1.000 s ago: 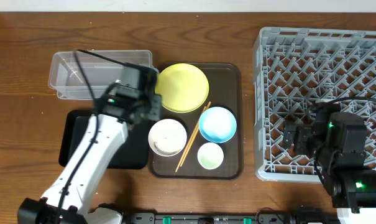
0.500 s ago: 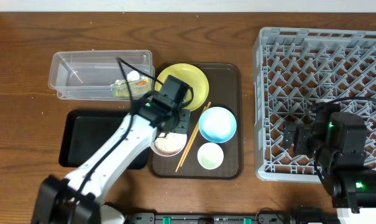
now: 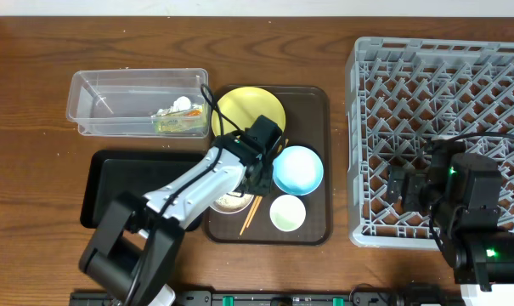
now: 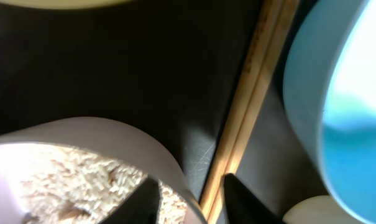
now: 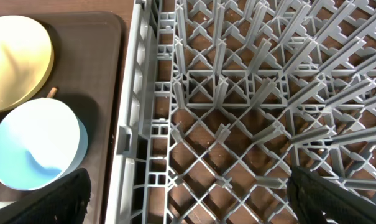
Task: Sort waste into correct bins and load items into the dishwasher rack
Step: 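Grasp the rim of the pink rice bowl with the left gripper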
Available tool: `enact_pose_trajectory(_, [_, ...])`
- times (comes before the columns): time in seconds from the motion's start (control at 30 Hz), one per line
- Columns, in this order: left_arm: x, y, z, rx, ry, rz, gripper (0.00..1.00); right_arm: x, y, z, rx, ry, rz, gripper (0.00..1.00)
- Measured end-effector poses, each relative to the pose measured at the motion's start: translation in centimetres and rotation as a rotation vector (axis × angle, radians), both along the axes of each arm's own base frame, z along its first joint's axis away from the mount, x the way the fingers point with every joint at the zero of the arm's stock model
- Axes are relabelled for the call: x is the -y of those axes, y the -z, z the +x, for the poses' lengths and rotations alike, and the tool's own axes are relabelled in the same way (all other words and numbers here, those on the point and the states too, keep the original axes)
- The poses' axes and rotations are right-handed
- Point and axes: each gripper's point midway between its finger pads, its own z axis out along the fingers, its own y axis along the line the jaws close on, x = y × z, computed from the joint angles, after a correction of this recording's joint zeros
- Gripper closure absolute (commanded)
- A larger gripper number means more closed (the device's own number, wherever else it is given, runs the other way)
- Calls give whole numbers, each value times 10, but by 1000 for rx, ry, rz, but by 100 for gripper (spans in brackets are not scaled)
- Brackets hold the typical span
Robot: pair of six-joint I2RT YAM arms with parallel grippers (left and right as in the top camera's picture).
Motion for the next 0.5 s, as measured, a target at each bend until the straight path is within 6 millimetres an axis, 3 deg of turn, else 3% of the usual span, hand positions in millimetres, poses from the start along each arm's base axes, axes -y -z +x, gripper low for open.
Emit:
enact_pose_trajectory(0.27, [1,4,-2,-10,1,2,93,0,0,0,0,0,0,1])
enact_pose_trajectory(0.5, [-3,0,-3,-5,2,23,94,0,0,0,0,0,0,1])
